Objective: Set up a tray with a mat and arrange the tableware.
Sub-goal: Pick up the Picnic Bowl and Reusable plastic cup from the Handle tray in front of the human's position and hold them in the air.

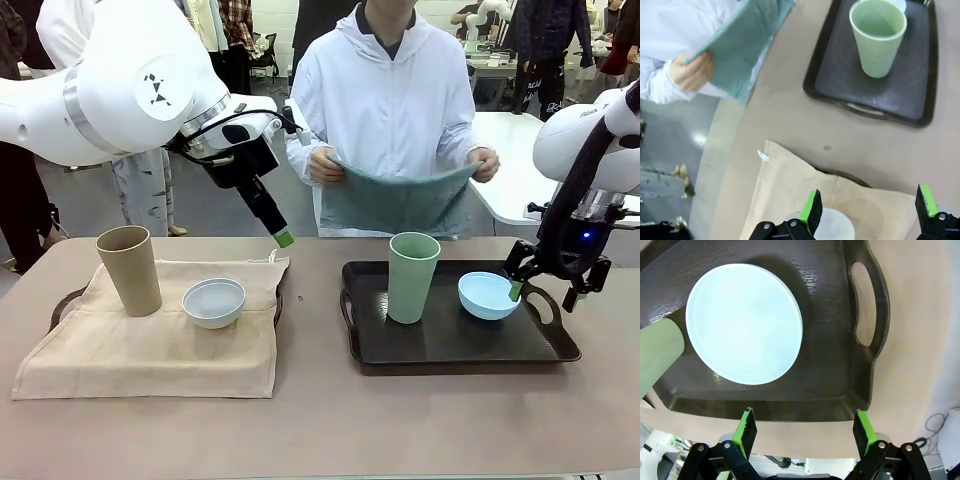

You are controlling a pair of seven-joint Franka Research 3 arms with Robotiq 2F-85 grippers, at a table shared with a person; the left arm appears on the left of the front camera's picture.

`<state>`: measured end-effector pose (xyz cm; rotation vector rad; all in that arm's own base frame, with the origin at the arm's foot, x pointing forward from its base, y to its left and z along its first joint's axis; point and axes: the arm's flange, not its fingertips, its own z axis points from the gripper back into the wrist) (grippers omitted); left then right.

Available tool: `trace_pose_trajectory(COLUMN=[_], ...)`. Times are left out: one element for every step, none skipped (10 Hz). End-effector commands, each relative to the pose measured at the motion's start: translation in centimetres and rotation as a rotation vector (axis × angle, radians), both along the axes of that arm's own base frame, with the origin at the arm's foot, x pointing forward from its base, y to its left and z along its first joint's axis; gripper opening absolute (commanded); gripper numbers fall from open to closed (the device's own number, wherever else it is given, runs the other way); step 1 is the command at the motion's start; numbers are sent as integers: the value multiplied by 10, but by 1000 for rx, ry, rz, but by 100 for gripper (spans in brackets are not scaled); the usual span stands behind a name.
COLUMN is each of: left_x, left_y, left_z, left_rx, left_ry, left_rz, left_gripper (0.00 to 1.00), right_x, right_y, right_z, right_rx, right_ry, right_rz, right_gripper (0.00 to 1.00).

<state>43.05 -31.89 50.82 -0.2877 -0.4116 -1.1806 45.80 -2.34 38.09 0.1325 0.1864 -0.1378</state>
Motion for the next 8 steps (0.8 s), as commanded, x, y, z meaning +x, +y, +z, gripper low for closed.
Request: trace_pose_trajectory(left_x=[20, 23, 26, 25, 32, 36, 42, 45], left_y=[-38, -57, -67, -71, -75, -81, -83, -85], left_z=[-12, -13, -12, -12, -20, -31, -40, -49], left_rx=[-80, -118, -162, -183, -201, -219, -224, -228], left_ry=[-132, -205, -258, -290, -311, -326, -306, -263], left_rz=[-136, -242, -311, -339, -366, -372, -352, -323], left_gripper=[100, 100, 100, 100, 100, 100, 100, 100], right_x=[16, 22, 23, 22, 25, 27, 30, 30], right_y=[14, 24, 30, 35, 39, 42, 46, 47], right_z=[-5, -8, -8, -9, -8, -6, -4, -3], right_rx=[-32, -53, -69, -89, -119, -148, -165, -173], right_ry=[18, 28, 31, 41, 39, 28, 23, 16], right_rz=[27, 36, 49, 54, 61, 62, 56, 52], right_gripper=[100, 100, 100, 100, 100, 100, 100, 100])
